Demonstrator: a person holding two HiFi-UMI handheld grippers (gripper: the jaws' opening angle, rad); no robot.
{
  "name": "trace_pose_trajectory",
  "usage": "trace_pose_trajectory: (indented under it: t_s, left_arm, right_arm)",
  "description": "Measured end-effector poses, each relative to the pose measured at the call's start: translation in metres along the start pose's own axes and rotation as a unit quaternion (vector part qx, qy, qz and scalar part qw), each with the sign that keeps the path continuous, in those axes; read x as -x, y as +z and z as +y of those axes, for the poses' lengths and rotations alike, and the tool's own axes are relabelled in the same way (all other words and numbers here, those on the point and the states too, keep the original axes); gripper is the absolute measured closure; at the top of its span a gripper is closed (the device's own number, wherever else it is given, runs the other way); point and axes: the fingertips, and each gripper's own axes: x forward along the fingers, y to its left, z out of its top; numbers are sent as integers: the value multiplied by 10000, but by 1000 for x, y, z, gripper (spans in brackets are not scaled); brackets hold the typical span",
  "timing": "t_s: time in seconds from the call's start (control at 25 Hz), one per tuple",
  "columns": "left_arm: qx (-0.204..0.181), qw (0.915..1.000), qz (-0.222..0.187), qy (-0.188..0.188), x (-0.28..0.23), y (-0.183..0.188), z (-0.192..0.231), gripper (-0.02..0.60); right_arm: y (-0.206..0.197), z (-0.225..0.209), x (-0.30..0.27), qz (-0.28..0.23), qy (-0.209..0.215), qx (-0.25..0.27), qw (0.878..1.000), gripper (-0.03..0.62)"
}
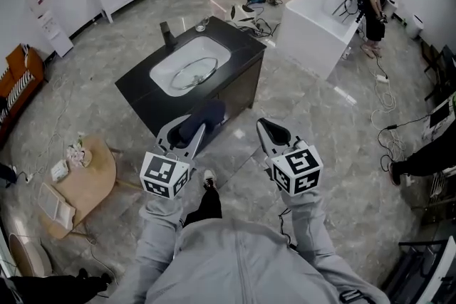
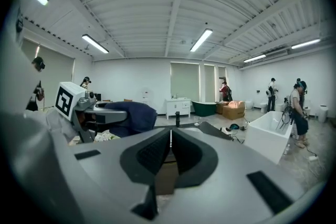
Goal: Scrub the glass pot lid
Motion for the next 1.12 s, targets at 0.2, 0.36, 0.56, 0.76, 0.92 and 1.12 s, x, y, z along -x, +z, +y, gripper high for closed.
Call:
trace_pose_trajectory:
  t_s: [0.2, 0.36, 0.56, 0.76, 0.92, 1.12]
  left_arm:
    - [-177, 9998, 37, -82, -45, -4, 48, 468]
    - [-223, 9995, -49, -198, -80, 10, 88, 468]
    - [-240, 9991, -128, -323, -113, 19, 132, 468]
    - [-194, 9990, -98, -396, -140, 17, 169, 468]
    - [-184, 9987, -122, -464, -159, 17, 187, 468]
    - [-123, 9985, -112, -517, -180, 12, 209, 468]
  right_arm:
    - [6, -26, -48, 129, -198, -16, 9997, 563]
    - [30, -50, -87, 92, -395, -22, 9992, 563]
    - [50, -70, -134, 88, -563, -29, 9984, 563]
    - [63, -80, -177, 133, -589, -19, 9982, 563]
    - [66, -90, -200, 176, -607, -17, 9980, 563]
    - [70, -98, -229, 198, -622, 13, 9979, 563]
